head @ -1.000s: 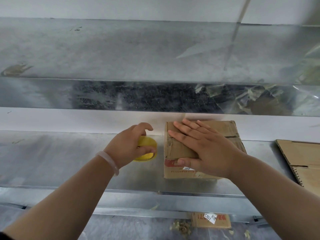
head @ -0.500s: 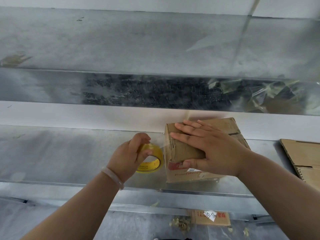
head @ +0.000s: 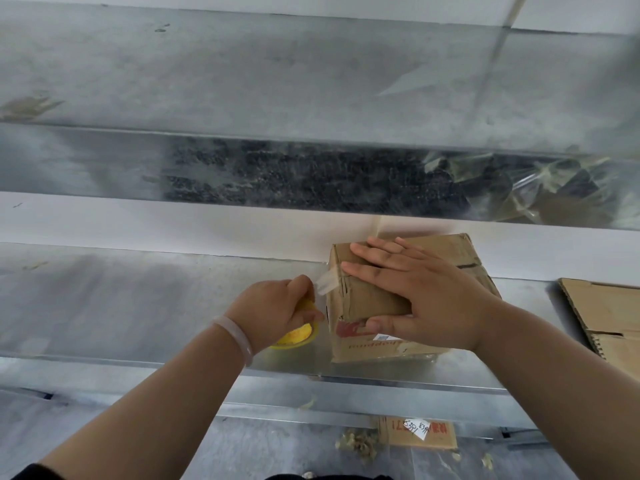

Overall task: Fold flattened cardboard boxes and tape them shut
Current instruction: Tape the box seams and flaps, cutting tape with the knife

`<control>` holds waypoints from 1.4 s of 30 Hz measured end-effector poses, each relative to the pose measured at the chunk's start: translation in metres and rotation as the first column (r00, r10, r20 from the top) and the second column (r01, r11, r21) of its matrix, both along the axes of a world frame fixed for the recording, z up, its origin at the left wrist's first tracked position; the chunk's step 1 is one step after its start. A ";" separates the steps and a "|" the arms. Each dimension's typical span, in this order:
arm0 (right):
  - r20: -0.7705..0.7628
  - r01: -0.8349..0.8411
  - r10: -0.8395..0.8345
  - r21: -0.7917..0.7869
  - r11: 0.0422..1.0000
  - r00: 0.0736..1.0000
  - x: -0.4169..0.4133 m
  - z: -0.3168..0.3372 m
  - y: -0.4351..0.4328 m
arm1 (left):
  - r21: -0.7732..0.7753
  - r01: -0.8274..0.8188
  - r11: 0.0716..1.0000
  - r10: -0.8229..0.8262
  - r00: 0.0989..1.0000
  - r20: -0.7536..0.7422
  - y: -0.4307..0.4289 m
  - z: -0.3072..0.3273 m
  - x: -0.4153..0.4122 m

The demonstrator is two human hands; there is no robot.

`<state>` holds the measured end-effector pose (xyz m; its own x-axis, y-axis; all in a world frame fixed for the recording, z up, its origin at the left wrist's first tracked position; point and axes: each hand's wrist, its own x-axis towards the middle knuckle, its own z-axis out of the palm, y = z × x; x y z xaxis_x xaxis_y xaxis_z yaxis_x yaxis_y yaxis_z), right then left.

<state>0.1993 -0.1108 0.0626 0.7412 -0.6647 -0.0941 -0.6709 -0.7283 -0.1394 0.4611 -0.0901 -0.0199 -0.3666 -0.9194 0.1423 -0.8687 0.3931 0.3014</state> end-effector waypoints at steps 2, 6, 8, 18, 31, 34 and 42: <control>0.003 0.001 -0.001 -0.001 1.000 1.000 0.000 -0.001 -0.001 | 0.044 -0.012 0.999 0.015 0.997 -0.074 0.001 -0.001 -0.001; -0.004 0.002 -0.002 0.004 1.000 1.000 0.000 -0.001 -0.001 | 0.063 -0.034 0.997 0.052 0.950 -0.309 0.010 0.000 0.007; -0.006 0.001 -0.001 0.002 1.000 1.000 0.000 0.000 -0.001 | 0.015 -0.044 0.999 0.046 0.910 -0.412 0.013 0.003 0.012; 0.023 0.003 -0.002 -0.015 1.000 1.000 0.000 -0.001 0.000 | 0.126 -0.148 0.981 0.194 0.696 -0.691 0.024 -0.004 -0.006; 0.034 0.001 0.000 -0.031 1.000 0.999 0.000 -0.002 0.000 | 0.230 -0.196 0.953 0.302 0.582 -0.755 0.025 0.005 -0.010; 0.033 0.003 -0.002 -0.036 0.999 0.999 -0.001 -0.003 0.000 | 0.230 -0.207 0.951 0.309 0.610 -0.729 0.025 0.004 -0.014; 0.111 -0.004 0.012 -0.073 0.997 0.994 -0.003 -0.005 0.001 | 0.169 -0.224 0.960 0.276 0.643 -0.714 0.017 0.013 -0.023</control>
